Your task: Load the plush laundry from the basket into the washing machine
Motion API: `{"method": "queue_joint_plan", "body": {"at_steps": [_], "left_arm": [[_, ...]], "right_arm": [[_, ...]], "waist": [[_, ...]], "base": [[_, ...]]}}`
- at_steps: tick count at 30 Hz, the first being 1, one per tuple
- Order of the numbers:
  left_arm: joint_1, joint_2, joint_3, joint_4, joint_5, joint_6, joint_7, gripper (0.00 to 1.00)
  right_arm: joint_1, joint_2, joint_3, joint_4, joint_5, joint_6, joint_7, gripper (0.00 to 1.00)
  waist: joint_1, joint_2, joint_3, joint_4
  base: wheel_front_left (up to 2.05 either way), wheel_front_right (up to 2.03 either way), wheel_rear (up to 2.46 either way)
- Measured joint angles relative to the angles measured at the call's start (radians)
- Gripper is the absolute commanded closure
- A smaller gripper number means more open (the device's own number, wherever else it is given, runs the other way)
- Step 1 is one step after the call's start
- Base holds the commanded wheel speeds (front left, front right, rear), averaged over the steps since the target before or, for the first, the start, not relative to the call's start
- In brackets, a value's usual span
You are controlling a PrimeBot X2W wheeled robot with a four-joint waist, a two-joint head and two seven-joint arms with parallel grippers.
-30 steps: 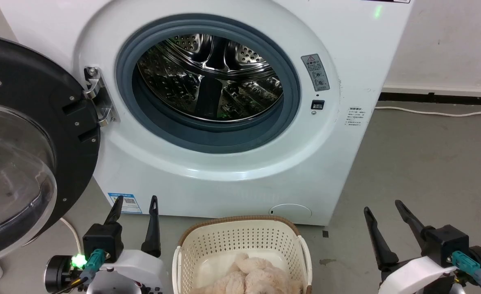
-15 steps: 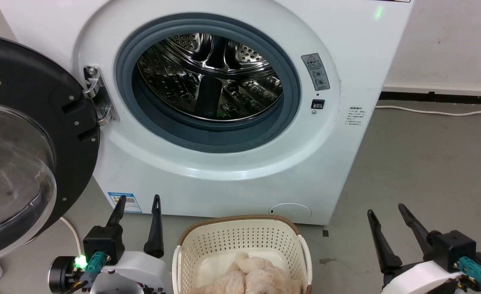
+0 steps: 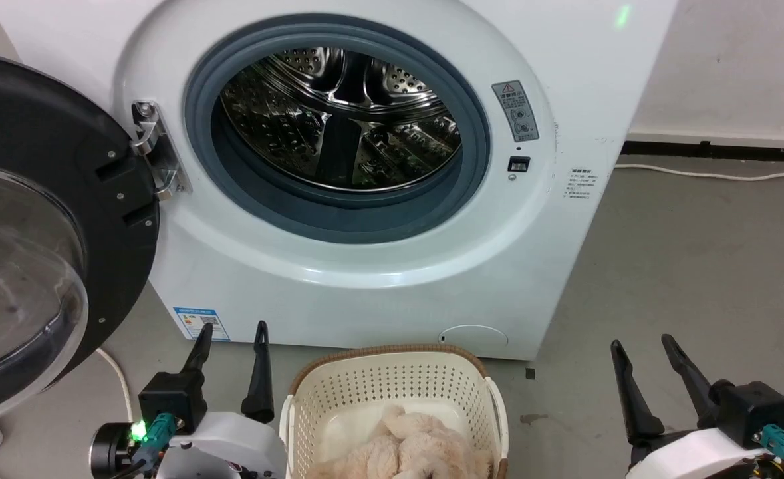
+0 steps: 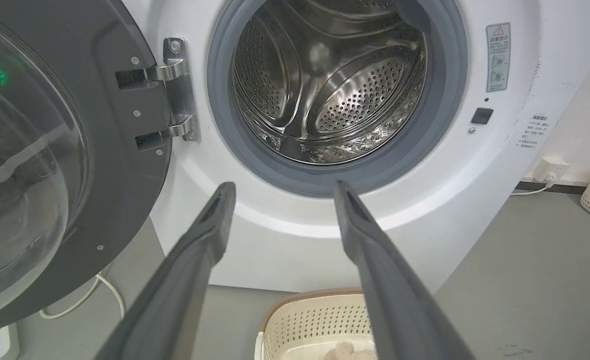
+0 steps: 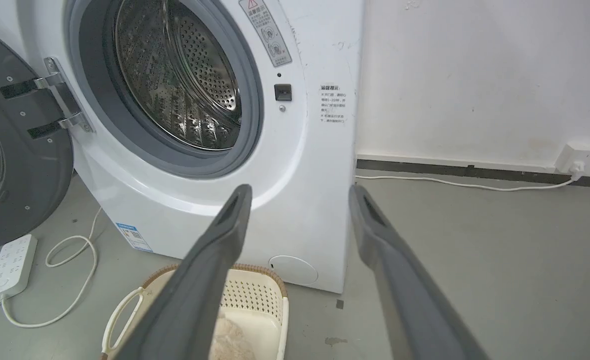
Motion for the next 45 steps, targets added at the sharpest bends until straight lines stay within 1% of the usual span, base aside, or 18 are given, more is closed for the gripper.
{"method": "queue_joint_plan", "body": {"at_steps": [3, 5, 13, 24, 30, 32, 39, 45], "left_arm": [[-0.001, 0.0, -0.011, 0.011, -0.008, 0.0, 0.011, 0.0], [-0.016, 0.0, -0.03, 0.033, -0.021, -0.003, 0.037, 0.0], [-0.103, 0.0, -0.074, 0.125, -0.068, -0.019, 0.095, 0.0], [-0.229, -0.001, -0.192, 0.295, -0.127, -0.053, 0.191, 0.0], [-0.287, -0.001, -0.261, 0.365, -0.181, -0.051, 0.256, 0.0], [-0.303, -0.001, -0.286, 0.386, -0.194, -0.043, 0.279, 0.0], [-0.354, -0.002, -0.373, 0.472, -0.208, -0.034, 0.372, 0.0], [-0.382, -0.001, -0.421, 0.539, -0.235, -0.025, 0.448, 0.0]], "right_arm": [[0.0, 0.0, 0.0, 0.001, 0.007, 0.0, -0.007, 0.0], [-0.001, 0.0, -0.002, 0.0, 0.018, 0.0, -0.011, 0.0], [-0.016, 0.0, -0.01, -0.003, 0.038, 0.0, -0.03, 0.0], [-0.055, 0.0, -0.03, 0.001, 0.075, 0.0, -0.057, 0.0], [-0.075, 0.0, -0.039, 0.009, 0.099, 0.0, -0.072, 0.0], [-0.079, 0.0, -0.039, 0.012, 0.107, 0.0, -0.079, 0.0], [-0.093, 0.0, -0.046, 0.023, 0.139, 0.0, -0.094, 0.0], [-0.104, 0.0, -0.049, 0.023, 0.166, 0.0, -0.107, 0.0]], "waist": [[0.0, 0.0, 0.009, -0.004], [0.0, 0.0, 0.029, -0.011], [0.0002, 0.0, 0.089, -0.03], [0.0002, 0.0, 0.197, -0.064], [0.0002, 0.0, 0.256, -0.083], [0.0002, 0.0, 0.274, -0.09], [0.0002, 0.0, 0.336, -0.117], [0.0001, 0.0, 0.387, -0.142]], "base": [[0.0, 0.0, 0.0], [0.0, 0.0, 0.0], [0.0, 0.0, 0.0], [0.0, 0.0, 0.0], [0.0, 0.0, 0.0], [0.0, 0.0, 0.0], [0.0, 0.0, 0.0], [0.0, 0.0, 0.0]]}}
